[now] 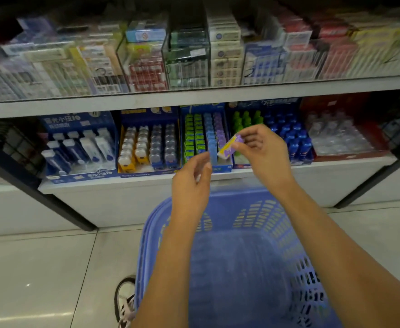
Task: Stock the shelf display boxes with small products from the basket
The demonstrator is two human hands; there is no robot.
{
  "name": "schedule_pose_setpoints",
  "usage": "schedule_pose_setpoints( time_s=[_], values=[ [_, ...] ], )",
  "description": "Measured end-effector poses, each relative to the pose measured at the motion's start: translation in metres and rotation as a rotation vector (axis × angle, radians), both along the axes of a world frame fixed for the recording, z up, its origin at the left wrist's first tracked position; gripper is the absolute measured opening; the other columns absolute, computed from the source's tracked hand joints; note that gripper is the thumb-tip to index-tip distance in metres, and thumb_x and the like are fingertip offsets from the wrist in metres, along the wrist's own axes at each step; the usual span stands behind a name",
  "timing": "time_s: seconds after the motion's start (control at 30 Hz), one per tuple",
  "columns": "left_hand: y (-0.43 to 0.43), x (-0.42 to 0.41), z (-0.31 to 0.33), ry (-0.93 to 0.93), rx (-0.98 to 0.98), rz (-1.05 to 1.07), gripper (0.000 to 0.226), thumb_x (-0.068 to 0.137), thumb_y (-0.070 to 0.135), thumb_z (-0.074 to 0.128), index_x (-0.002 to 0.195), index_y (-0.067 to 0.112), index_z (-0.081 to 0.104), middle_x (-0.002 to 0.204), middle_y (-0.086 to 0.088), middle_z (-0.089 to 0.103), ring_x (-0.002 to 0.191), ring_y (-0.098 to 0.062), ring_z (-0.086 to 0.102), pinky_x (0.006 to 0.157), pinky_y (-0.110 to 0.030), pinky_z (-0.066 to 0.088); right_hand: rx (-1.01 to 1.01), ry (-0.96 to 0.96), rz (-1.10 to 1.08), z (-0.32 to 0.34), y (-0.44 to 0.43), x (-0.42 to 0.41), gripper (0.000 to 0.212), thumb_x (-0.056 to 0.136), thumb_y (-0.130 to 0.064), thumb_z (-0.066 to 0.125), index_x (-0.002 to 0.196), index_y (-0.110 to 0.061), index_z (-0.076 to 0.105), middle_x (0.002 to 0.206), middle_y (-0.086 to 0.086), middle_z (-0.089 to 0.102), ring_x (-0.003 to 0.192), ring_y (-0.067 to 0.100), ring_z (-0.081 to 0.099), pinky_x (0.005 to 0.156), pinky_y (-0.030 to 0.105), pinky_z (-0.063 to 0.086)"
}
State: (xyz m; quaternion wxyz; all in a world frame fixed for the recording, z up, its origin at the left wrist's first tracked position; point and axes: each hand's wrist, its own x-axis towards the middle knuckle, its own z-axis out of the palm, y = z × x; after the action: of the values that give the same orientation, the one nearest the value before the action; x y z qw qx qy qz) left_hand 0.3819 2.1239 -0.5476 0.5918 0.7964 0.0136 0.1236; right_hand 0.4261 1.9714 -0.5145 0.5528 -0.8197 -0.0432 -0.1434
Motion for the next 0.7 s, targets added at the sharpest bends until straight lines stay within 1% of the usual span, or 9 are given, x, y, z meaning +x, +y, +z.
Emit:
schedule_pose_setpoints(
  time_s=[0.07,0.13,0.2,0.3,0.37,0.43,0.57,0.63,0.7],
  values=[
    [0.001,0.011,0.004,-0.046,0.226,-0.019,0.031,0.097,0.020,0.051,0.128,0.020,0.057,0.125,0.006,0.061,0.112,-0.002,0.054,0.086,0.001,0.036,-0.117,0.001,0.011,-0.003,-0.009,0.009,0.011,0.086,-0.017,0.067,0.094,-0.019,0.061,0.083,-0.016,0.059,0.076,-0.005,0.059,0.071,0.005,0.048],
    [0.002,0.023,0.006,-0.084,0.432,-0.063,0.036,0.097,0.017,0.051,0.133,0.016,0.052,0.135,0.000,0.053,0.123,-0.011,0.047,0.095,-0.007,0.031,-0.167,0.008,0.059,-0.008,-0.011,0.018,0.010,0.086,-0.014,0.067,0.096,-0.015,0.064,0.085,-0.011,0.061,0.075,-0.004,0.058,0.071,0.002,0.046],
    [0.004,0.031,0.003,-0.077,0.561,-0.128,0.042,0.097,0.016,0.051,0.138,0.011,0.046,0.144,-0.003,0.044,0.135,-0.016,0.036,0.109,-0.019,0.027,-0.246,0.007,0.084,-0.014,-0.009,0.027,0.015,0.085,-0.013,0.068,0.100,-0.011,0.067,0.089,-0.006,0.063,0.073,-0.003,0.058,0.067,-0.002,0.043],
    [0.008,0.033,-0.005,-0.044,0.602,-0.187,0.047,0.097,0.017,0.052,0.142,0.011,0.041,0.147,-0.004,0.041,0.139,-0.019,0.032,0.114,-0.029,0.027,-0.380,-0.001,0.121,-0.021,-0.006,0.036,0.019,0.084,-0.014,0.069,0.102,-0.009,0.067,0.095,0.002,0.067,0.077,0.005,0.058,0.066,-0.002,0.042],
    [0.008,0.033,-0.010,-0.036,0.610,-0.195,0.049,0.097,0.018,0.052,0.144,0.013,0.038,0.149,-0.003,0.039,0.141,-0.018,0.029,0.115,-0.030,0.027,-0.439,-0.003,0.164,-0.023,-0.005,0.040,0.018,0.084,-0.014,0.069,0.102,-0.009,0.068,0.097,0.006,0.069,0.079,0.007,0.058,0.069,0.005,0.044],
    [0.008,0.033,-0.013,-0.028,0.619,-0.190,0.051,0.097,0.018,0.051,0.146,0.014,0.035,0.151,-0.001,0.036,0.143,-0.017,0.024,0.116,-0.028,0.024,-0.482,0.000,0.197,-0.022,-0.004,0.043,0.018,0.084,-0.014,0.069,0.101,-0.008,0.069,0.098,0.008,0.070,0.080,0.009,0.060,0.074,0.015,0.046],
    [0.007,0.035,-0.014,-0.023,0.631,-0.180,0.053,0.096,0.016,0.051,0.146,0.015,0.034,0.152,-0.001,0.035,0.144,-0.015,0.022,0.113,-0.021,0.019,-0.600,-0.034,0.206,-0.025,0.003,0.046,0.020,0.082,-0.013,0.070,0.099,-0.003,0.072,0.101,0.014,0.068,0.088,0.022,0.064,0.079,0.024,0.048],
    [0.006,0.035,-0.014,-0.020,0.625,-0.174,0.053,0.096,0.015,0.052,0.146,0.016,0.035,0.151,0.000,0.036,0.143,-0.015,0.023,0.113,-0.021,0.020,-0.569,-0.069,0.169,-0.030,0.004,0.042,0.019,0.081,-0.012,0.070,0.096,-0.001,0.073,0.100,0.016,0.065,0.087,0.026,0.063,0.079,0.031,0.049],
    [0.005,0.035,-0.014,-0.026,0.617,-0.168,0.053,0.095,0.014,0.052,0.146,0.016,0.036,0.151,0.001,0.036,0.143,-0.014,0.024,0.113,-0.022,0.021,-0.527,-0.077,0.142,-0.034,0.004,0.038,0.018,0.081,-0.012,0.071,0.094,0.000,0.074,0.099,0.016,0.064,0.083,0.026,0.062,0.075,0.029,0.049]
  ],
)
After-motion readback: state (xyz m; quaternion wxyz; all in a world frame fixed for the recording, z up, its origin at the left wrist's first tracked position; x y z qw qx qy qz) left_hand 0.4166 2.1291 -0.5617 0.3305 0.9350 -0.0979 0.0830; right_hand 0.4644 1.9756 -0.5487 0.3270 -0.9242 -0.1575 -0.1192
